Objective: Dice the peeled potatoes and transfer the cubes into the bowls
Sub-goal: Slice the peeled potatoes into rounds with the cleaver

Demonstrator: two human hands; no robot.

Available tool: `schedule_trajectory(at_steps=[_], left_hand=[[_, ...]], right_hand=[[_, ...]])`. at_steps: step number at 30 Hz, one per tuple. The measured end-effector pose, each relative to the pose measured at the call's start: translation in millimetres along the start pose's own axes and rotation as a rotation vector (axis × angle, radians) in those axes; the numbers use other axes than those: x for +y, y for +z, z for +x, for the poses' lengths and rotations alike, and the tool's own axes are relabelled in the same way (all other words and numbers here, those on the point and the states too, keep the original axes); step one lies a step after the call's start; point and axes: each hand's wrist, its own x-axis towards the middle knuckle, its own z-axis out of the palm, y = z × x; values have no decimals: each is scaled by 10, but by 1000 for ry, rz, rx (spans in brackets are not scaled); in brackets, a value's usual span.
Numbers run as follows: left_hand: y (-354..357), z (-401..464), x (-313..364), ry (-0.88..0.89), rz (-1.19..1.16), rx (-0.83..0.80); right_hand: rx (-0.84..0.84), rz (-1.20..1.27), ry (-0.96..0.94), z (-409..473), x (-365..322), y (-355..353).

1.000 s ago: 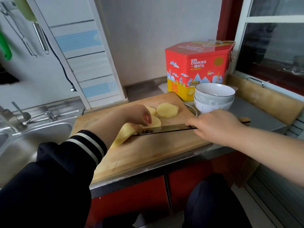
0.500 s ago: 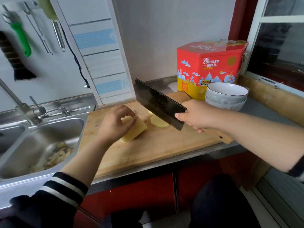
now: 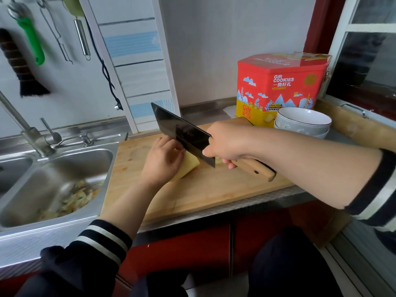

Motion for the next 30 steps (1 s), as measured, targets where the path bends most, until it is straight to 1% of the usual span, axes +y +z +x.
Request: schedule_trajectory(at_steps=[5,10,14,19,23,26,30], left_hand=[[47,11,24,-25,13,48],[52,15,67,-49,9,52],[49,15,58,-29,16,68],[60,0,51,-1,18,73],[67,9,-1,1,17,62],[61,10,2,7,23,47],[54,5,27,7,24,40]], right_hand=[[-20,-39,9,8,-119,-19],[-31,-63,10,50,-177,-13],[-34,-47,18,67,-191,-5],[-58,-49,67,43,-236,19],[-62,-123,109,47,-260,88],[-112,-166,160,71,-255,147],[-113,-146,185,86,-214,205]])
